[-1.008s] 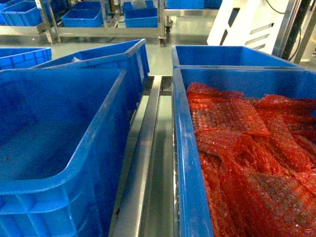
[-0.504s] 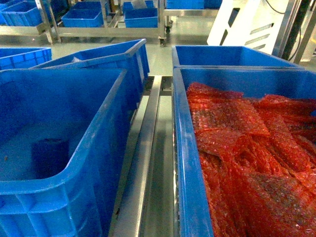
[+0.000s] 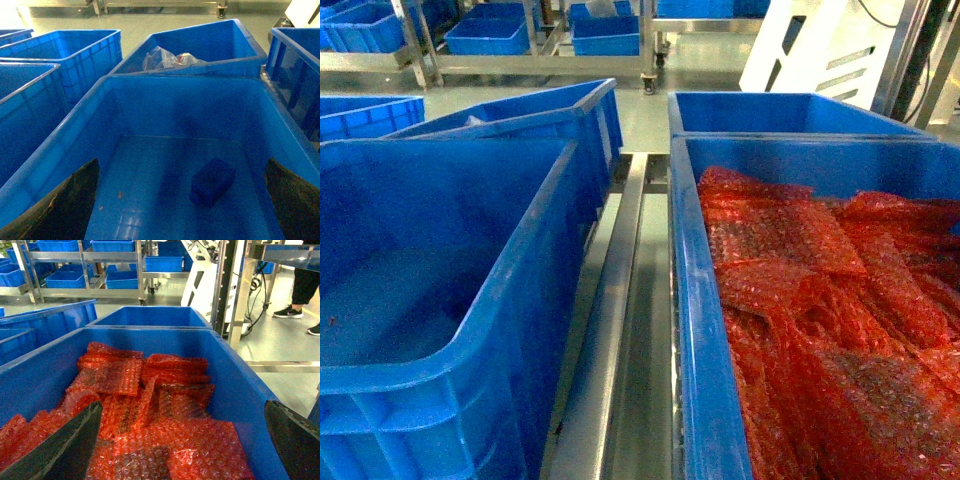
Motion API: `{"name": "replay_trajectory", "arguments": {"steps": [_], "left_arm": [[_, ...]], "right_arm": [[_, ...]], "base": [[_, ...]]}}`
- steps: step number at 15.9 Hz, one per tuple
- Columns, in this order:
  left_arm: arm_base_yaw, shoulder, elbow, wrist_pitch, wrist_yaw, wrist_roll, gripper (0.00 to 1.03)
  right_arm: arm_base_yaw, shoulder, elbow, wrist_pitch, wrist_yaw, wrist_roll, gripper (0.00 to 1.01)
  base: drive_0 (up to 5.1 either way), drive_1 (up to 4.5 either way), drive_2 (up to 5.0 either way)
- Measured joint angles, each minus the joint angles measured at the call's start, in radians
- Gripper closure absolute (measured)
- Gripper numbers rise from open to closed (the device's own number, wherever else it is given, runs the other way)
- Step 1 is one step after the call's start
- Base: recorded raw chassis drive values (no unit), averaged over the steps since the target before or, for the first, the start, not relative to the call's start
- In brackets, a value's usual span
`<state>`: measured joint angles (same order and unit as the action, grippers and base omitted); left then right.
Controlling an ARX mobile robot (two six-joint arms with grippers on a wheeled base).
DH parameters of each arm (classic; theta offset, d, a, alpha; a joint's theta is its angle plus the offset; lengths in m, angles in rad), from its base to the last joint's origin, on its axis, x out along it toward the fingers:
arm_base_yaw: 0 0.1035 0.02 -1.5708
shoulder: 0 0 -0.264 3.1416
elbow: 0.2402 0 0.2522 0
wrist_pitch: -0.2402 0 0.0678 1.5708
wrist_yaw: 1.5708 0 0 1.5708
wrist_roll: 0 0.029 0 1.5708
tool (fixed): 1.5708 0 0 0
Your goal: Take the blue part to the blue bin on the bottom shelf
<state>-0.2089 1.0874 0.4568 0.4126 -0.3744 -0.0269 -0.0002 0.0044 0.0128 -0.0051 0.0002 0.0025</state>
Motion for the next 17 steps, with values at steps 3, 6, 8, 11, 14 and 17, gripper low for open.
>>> {"name": "replay_trajectory", "arguments": {"steps": [3, 6, 8, 11, 14, 17], "left_arm": [[0.000, 0.000, 0.000, 0.000, 0.000, 0.000, 0.05], [0.000, 0.000, 0.000, 0.000, 0.000, 0.000, 0.05], [0.000, 0.000, 0.000, 0.000, 0.000, 0.000, 0.05], [0.000, 0.000, 0.000, 0.000, 0.000, 0.000, 0.05], [0.023, 0.009, -0.040, 0.160, 0.081, 0.007, 0.12], [0.203, -0.309, -0.346, 0.243, 0.368, 0.012, 1.01]], "right_arm": [[0.000, 0.000, 0.000, 0.000, 0.000, 0.000, 0.03], [0.000, 0.000, 0.000, 0.000, 0.000, 0.000, 0.03], [0.000, 0.000, 0.000, 0.000, 0.000, 0.000, 0.03], [0.000, 0.000, 0.000, 0.000, 0.000, 0.000, 0.03], [0.000, 0.000, 0.000, 0.000, 0.000, 0.000, 0.03], [0.000, 0.000, 0.000, 0.000, 0.000, 0.000, 0.03]], "base": [[0.0, 0.00, 0.0], [0.0, 0.00, 0.0], [0.0, 0.00, 0.0], [0.0, 0.00, 0.0], [0.0, 0.00, 0.0], [0.0, 0.00, 0.0]]}}
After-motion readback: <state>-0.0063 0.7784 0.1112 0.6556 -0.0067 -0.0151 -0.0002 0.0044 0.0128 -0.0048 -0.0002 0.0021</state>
